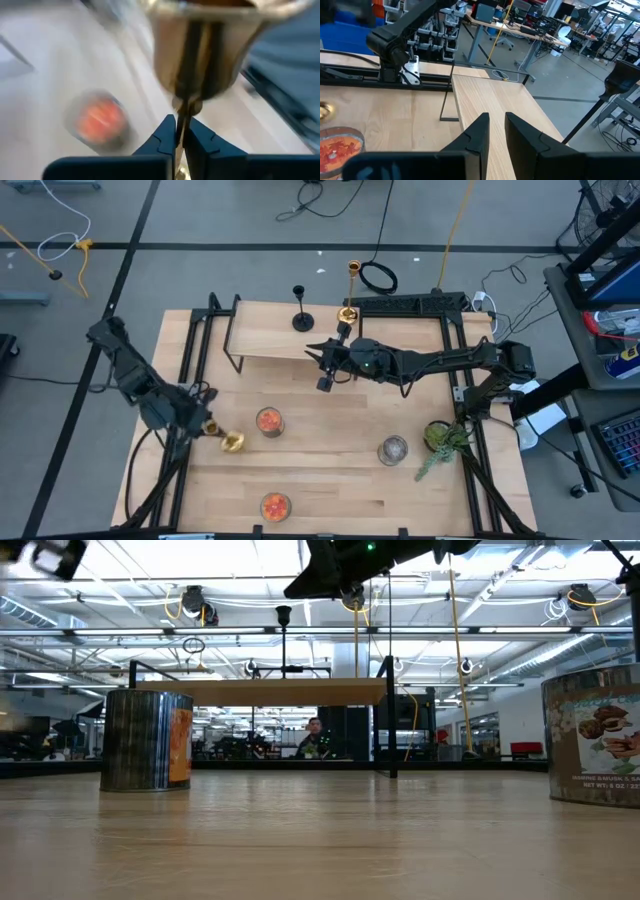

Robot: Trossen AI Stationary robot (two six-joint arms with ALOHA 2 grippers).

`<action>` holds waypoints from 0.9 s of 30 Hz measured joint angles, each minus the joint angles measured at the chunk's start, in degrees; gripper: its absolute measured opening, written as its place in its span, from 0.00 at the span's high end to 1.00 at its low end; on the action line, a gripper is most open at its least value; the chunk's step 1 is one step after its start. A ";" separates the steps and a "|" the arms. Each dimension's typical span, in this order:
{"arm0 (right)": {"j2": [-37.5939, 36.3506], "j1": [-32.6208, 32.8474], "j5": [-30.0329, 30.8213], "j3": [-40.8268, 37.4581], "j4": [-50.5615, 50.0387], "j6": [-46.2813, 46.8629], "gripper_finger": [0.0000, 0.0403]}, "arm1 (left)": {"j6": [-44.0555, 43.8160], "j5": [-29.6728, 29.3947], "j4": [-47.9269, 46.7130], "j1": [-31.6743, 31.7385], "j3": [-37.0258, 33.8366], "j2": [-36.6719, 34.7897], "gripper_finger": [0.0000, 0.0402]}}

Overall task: Pick & Place candle stick holders
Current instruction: Put the golden candle holder on the shelf

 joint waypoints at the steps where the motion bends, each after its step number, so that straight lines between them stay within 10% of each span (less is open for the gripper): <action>1: 0.01 0.01 0.01 0.00 0.20 0.00 0.86 | 2.22 -1.85 1.13 0.63 0.90 -0.02 0.96; 15: 0.01 0.01 0.02 -0.04 2.26 0.20 0.86 | 11.73 -16.27 3.21 12.62 18.70 4.31 0.96; 27: 0.01 0.01 0.02 -0.04 4.75 0.20 0.86 | 17.79 -24.40 12.75 35.51 27.19 13.62 0.96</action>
